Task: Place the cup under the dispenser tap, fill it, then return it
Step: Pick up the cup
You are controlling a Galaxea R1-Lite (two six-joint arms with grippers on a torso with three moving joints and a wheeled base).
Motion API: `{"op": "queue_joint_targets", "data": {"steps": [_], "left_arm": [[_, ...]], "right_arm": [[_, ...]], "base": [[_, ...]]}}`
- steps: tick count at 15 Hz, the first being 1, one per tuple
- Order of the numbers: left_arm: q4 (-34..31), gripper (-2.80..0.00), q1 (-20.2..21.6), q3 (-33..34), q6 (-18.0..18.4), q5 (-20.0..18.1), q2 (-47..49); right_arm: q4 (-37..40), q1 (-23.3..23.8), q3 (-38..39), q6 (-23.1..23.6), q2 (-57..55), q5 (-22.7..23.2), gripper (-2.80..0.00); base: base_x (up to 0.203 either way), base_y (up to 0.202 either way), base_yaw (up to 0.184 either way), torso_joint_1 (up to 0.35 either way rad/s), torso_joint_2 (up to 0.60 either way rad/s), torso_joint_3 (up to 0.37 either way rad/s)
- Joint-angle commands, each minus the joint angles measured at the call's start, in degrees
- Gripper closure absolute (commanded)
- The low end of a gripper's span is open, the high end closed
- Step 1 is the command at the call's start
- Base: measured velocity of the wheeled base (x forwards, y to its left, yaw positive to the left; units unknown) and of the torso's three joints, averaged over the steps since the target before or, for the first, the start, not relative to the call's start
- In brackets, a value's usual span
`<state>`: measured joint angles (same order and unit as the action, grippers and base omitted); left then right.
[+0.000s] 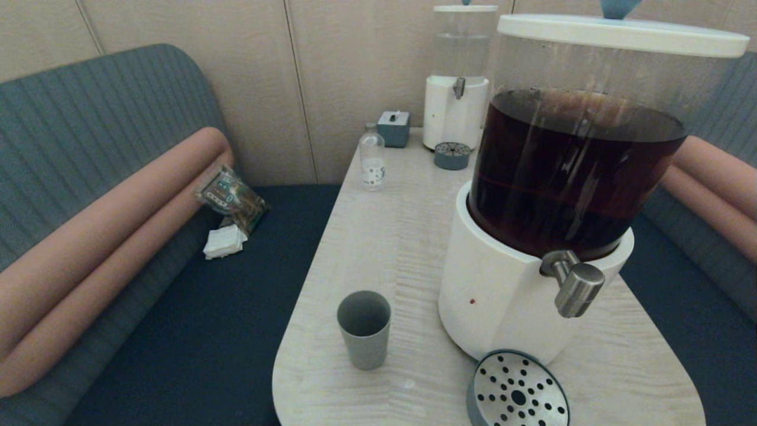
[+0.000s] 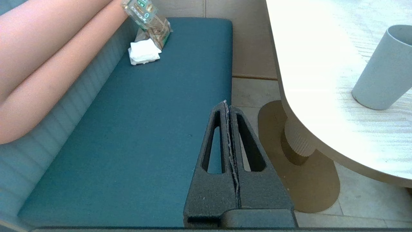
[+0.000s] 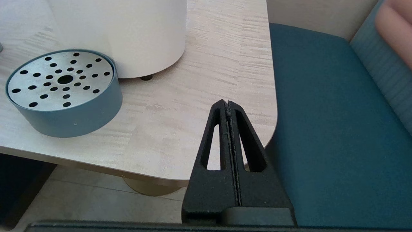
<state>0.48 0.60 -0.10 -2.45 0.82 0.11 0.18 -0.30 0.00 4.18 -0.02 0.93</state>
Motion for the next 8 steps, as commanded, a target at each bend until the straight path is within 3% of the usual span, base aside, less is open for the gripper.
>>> {"op": "queue_joint_targets", "data": {"steps": [1,6,8], "left_arm": [[-0.1,0.00,0.0,0.0,0.1,0.1,0.0],[-0.1,0.00,0.0,-1.8,1.5,-0.9,0.0],[-1.8,0.00,0.0,-9.4,0.7,-3.2,1.3]], "right_arm": [[0.0,0.0,0.6,0.0,0.4,0.0,0.00],[0.0,0.0,0.6,0.0,0.4,0.0,0.00],[0.0,0.0,0.6,0.0,0.4,0.0,0.00]], "base": [[0.000,0.000,0.000,0.000,0.00,0.000],[0.000,0.000,0.000,0.000,0.00,0.000],[0.000,0.000,0.000,0.000,0.00,0.000]]}}
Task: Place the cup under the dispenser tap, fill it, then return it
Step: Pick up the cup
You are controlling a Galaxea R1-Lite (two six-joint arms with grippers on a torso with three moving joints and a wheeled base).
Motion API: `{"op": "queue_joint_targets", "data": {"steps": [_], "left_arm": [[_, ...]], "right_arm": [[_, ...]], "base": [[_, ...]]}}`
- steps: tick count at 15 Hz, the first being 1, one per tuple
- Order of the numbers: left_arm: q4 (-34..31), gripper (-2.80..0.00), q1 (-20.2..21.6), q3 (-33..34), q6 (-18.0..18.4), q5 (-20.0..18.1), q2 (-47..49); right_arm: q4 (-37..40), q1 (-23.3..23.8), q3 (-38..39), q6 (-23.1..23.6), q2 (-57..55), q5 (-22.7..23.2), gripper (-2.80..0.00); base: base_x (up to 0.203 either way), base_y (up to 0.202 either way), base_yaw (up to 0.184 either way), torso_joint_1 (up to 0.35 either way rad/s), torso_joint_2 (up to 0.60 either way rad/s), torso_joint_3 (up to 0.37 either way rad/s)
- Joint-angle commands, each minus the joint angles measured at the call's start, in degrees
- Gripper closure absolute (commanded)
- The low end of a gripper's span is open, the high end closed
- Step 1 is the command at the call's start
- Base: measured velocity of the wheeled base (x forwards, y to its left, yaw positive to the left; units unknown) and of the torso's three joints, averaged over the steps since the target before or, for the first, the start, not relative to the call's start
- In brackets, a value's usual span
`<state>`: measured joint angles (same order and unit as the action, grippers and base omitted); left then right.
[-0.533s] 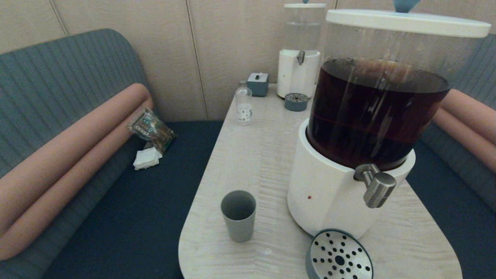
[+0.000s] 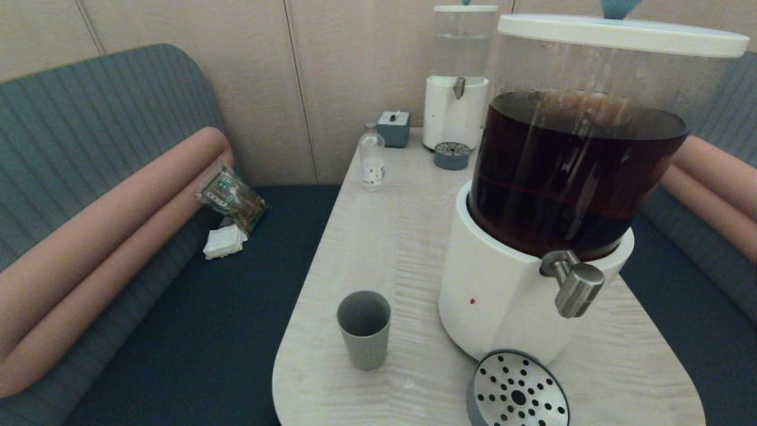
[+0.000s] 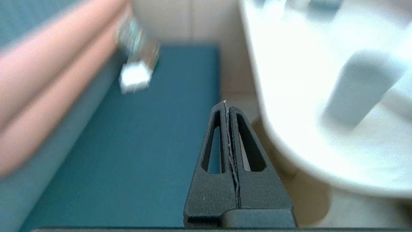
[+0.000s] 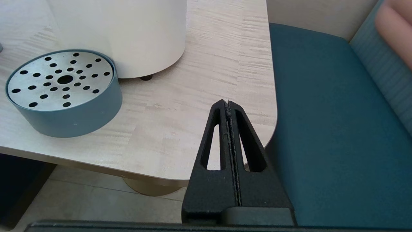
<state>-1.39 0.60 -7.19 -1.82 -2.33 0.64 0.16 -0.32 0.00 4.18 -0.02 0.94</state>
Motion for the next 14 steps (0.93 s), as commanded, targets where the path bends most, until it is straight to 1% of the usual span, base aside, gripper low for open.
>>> {"op": "queue_joint_targets", "data": {"steps": [1,2,4,5,6,7,8,9,11,12,14], "left_arm": [[-1.0,0.00,0.0,-6.9,-1.2,-0.7,2.7],[-1.6,0.00,0.0,-11.3,-2.7,-1.3,6.3],[-2.0,0.00,-0.1,-18.4,-4.6,-3.3,14.2],[-2.0,0.00,-0.3,-20.9,-5.1,-6.2,17.6],[-1.6,0.00,-0.5,-21.9,-5.4,-11.5,19.9],[-0.5,0.00,-0.7,-21.7,-5.6,-18.2,21.9],[1.8,0.00,-0.8,-20.3,-5.6,-23.4,24.4],[4.9,0.00,-0.8,-18.7,-5.8,-26.5,26.8],[11.2,0.00,-0.8,-15.8,-6.0,-30.6,33.3],[14.8,0.00,-0.8,-14.4,-6.0,-31.8,37.2],[23.0,0.00,-0.8,-12.4,-6.0,-32.9,45.4]], "right_arm": [[0.0,0.0,0.6,0.0,0.4,0.0,0.00],[0.0,0.0,0.5,0.1,0.4,0.0,0.00],[0.0,0.0,0.6,0.0,0.4,0.0,0.00],[0.0,0.0,0.6,0.0,0.4,0.0,0.00],[0.0,0.0,0.6,0.0,0.4,0.0,0.00],[0.0,0.0,0.6,0.0,0.4,0.0,0.00],[0.0,0.0,0.6,0.0,0.4,0.0,0.00],[0.0,0.0,0.6,0.0,0.4,0.0,0.00],[0.0,0.0,0.6,0.0,0.4,0.0,0.00],[0.0,0.0,0.6,0.0,0.4,0.0,0.00],[0.0,0.0,0.6,0.0,0.4,0.0,0.00]], "base": [[0.000,0.000,0.000,0.000,0.00,0.000],[0.000,0.000,0.000,0.000,0.00,0.000],[0.000,0.000,0.000,0.000,0.00,0.000],[0.000,0.000,0.000,0.000,0.00,0.000],[0.000,0.000,0.000,0.000,0.00,0.000],[0.000,0.000,0.000,0.000,0.00,0.000],[0.000,0.000,0.000,0.000,0.00,0.000],[0.000,0.000,0.000,0.000,0.00,0.000],[0.000,0.000,0.000,0.000,0.00,0.000],[0.000,0.000,0.000,0.000,0.00,0.000],[0.000,0.000,0.000,0.000,0.00,0.000]]}}
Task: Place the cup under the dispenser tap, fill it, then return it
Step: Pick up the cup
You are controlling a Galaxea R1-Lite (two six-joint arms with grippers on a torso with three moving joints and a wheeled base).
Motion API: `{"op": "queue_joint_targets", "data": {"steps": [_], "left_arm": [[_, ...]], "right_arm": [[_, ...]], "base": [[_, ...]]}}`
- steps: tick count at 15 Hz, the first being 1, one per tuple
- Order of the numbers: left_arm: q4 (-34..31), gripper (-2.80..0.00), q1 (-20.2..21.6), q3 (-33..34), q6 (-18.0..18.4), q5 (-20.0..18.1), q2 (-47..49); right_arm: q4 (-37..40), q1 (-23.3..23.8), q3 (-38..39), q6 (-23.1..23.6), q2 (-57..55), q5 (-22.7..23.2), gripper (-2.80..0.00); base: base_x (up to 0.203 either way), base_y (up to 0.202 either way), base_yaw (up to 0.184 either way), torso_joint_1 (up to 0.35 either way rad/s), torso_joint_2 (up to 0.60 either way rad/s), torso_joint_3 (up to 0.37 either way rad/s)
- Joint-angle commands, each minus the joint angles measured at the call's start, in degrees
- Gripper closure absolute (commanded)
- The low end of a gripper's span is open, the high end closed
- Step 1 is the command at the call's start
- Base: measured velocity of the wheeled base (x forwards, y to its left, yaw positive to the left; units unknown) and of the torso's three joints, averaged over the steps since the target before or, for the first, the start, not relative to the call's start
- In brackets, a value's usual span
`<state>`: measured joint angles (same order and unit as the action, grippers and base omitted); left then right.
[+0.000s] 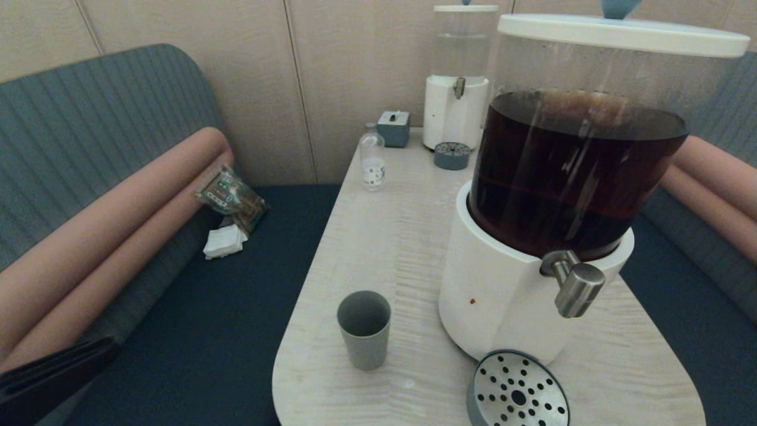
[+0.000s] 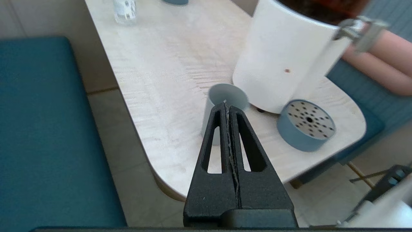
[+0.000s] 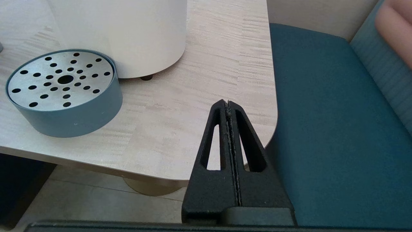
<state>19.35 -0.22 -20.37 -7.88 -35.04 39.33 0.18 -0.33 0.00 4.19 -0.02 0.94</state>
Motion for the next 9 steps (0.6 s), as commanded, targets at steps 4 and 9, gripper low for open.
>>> {"op": "queue_joint_targets", "data": {"steps": [4,9], "left_arm": [[27.6,0.00,0.0,4.7,-2.0,-0.9,28.3],[46.0,-2.80,-0.7,8.4,-4.1,-0.6,37.3]], "right_arm": [[0.0,0.0,0.6,0.0,0.4,0.0,0.00],[0.0,0.0,0.6,0.0,0.4,0.0,0.00]], "base": [[0.000,0.000,0.000,0.000,0.00,0.000],[0.000,0.000,0.000,0.000,0.00,0.000]]}}
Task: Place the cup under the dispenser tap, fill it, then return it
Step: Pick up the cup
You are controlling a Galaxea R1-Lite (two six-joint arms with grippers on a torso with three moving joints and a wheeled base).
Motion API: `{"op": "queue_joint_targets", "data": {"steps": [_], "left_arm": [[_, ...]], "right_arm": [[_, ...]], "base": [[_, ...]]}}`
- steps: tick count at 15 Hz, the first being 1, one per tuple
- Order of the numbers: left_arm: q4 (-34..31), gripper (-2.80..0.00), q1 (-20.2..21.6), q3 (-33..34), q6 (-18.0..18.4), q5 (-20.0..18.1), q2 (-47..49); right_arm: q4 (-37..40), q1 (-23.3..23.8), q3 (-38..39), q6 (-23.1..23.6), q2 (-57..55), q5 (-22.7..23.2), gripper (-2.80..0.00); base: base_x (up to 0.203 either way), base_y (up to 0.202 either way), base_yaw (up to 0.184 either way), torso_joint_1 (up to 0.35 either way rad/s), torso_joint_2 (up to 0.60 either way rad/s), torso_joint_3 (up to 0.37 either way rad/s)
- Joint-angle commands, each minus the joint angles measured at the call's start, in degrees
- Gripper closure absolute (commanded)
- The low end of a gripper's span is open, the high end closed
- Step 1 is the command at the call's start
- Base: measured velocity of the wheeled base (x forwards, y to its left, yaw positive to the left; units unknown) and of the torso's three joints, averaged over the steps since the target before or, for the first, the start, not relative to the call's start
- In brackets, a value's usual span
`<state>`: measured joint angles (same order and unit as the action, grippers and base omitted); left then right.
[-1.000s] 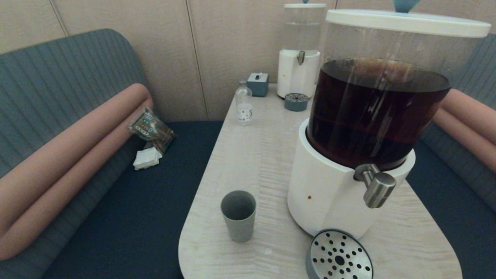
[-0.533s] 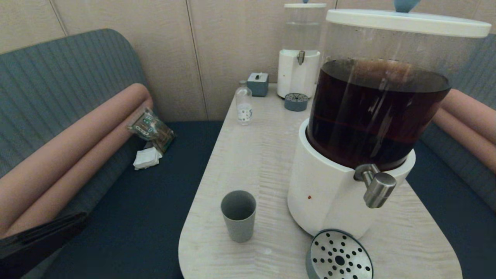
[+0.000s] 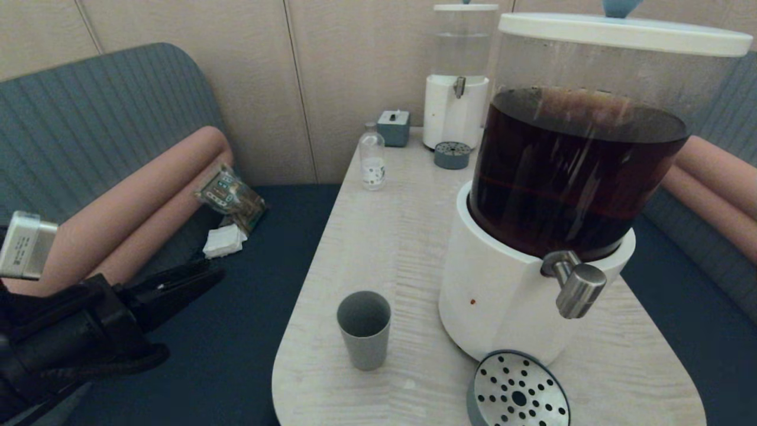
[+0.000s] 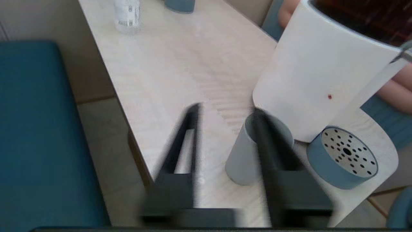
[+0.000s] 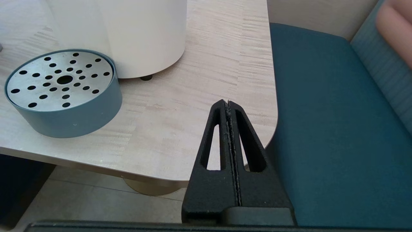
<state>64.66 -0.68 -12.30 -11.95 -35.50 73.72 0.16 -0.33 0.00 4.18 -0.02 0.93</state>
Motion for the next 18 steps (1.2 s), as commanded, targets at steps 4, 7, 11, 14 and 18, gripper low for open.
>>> {"op": "queue_joint_targets", "data": {"steps": [4,7,11,14,18], "left_arm": [[1.0,-2.80,-0.8,3.0,0.3,1.3,2.1],[1.3,-2.80,-0.8,5.7,5.3,-6.4,2.4],[1.4,-2.80,-1.8,6.0,18.2,-13.0,8.0],[0.7,-2.80,-2.1,6.0,32.4,-16.9,13.7],[1.1,-2.80,-2.8,5.0,32.5,-20.0,19.7]], "right_arm": [[0.0,0.0,0.6,0.0,0.4,0.0,0.00],[0.0,0.0,0.6,0.0,0.4,0.0,0.00],[0.0,0.0,0.6,0.0,0.4,0.0,0.00],[0.0,0.0,0.6,0.0,0.4,0.0,0.00],[0.0,0.0,0.6,0.0,0.4,0.0,0.00]], "base": [[0.000,0.000,0.000,0.000,0.00,0.000],[0.000,0.000,0.000,0.000,0.00,0.000],[0.000,0.000,0.000,0.000,0.00,0.000],[0.000,0.000,0.000,0.000,0.00,0.000],[0.000,0.000,0.000,0.000,0.00,0.000]]}}
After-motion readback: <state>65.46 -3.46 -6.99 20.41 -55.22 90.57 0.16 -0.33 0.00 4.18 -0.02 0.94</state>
